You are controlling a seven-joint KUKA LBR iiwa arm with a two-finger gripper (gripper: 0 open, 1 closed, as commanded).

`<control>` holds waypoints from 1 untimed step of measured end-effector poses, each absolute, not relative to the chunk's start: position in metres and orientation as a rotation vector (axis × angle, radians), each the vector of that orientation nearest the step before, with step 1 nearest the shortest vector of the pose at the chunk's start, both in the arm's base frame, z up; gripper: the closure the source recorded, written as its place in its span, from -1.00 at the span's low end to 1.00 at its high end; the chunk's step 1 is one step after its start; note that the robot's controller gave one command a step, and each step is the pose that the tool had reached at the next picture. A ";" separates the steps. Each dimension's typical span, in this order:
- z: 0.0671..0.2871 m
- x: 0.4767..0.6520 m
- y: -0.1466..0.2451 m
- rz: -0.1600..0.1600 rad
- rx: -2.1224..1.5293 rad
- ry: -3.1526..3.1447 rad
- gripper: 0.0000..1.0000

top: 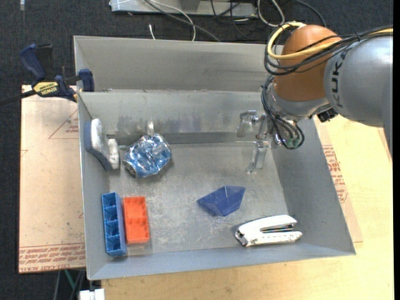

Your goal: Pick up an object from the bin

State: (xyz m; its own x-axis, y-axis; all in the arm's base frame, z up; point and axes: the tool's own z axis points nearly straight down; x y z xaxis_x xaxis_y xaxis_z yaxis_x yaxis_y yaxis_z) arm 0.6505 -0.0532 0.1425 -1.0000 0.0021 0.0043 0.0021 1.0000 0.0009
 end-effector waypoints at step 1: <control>0.148 0.652 -0.053 -0.001 -0.001 -3.144 -1.00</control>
Offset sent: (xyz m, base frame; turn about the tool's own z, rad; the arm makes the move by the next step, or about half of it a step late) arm -0.0622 0.0449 -0.0725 -0.4362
